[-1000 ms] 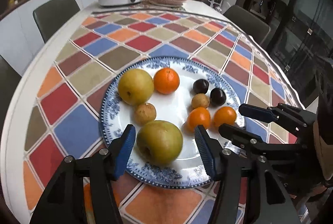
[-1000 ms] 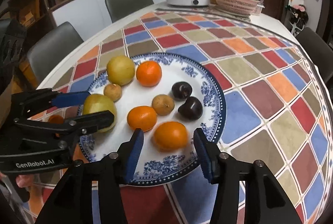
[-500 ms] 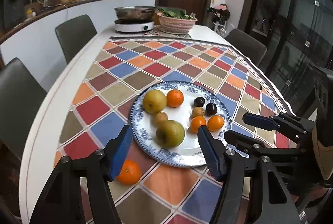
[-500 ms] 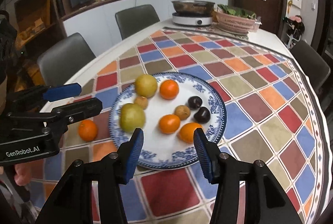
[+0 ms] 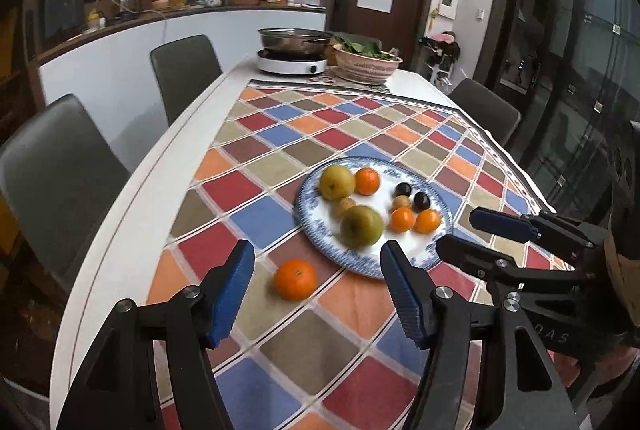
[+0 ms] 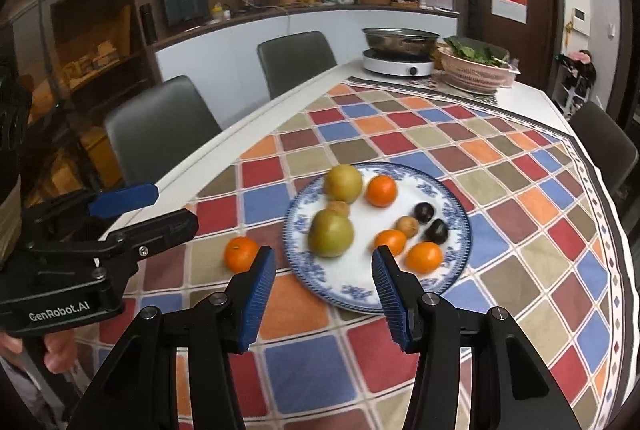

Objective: Organize fruits
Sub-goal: 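Open both tools to release the pear and mandarin, then withdraw toward the last mandarin, then grasp the last loose mandarin with the right tool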

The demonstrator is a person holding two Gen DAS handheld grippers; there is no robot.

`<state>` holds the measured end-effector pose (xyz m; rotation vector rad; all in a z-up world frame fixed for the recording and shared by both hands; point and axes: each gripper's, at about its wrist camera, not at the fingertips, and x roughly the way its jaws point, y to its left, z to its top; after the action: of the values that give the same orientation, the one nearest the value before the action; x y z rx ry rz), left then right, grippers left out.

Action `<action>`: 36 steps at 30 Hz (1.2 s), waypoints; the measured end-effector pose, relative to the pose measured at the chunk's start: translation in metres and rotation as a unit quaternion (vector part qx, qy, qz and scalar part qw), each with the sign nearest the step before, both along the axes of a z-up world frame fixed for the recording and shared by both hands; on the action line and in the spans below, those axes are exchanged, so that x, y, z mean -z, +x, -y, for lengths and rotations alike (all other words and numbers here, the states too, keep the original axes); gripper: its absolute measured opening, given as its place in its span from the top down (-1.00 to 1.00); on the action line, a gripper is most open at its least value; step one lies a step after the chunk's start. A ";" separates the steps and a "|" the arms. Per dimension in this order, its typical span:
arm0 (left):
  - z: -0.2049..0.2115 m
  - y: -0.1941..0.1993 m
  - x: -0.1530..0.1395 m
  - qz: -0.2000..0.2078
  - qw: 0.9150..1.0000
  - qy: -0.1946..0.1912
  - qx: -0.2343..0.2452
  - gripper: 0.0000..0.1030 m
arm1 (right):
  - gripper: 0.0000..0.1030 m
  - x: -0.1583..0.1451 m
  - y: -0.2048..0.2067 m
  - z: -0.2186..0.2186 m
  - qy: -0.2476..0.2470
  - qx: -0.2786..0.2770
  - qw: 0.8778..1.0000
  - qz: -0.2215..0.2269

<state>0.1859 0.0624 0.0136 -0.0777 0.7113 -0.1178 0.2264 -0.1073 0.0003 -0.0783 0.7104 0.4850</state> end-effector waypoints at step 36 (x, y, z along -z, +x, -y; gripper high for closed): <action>-0.083 0.006 0.072 -0.078 0.994 0.008 -0.077 -0.33 | 0.11 0.081 0.048 -0.120 -0.052 -0.087 0.990 -0.101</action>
<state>0.1923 0.1457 -0.0588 -0.1269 0.8593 0.0428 0.2748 0.0124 -0.0807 -0.1924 0.9321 0.6296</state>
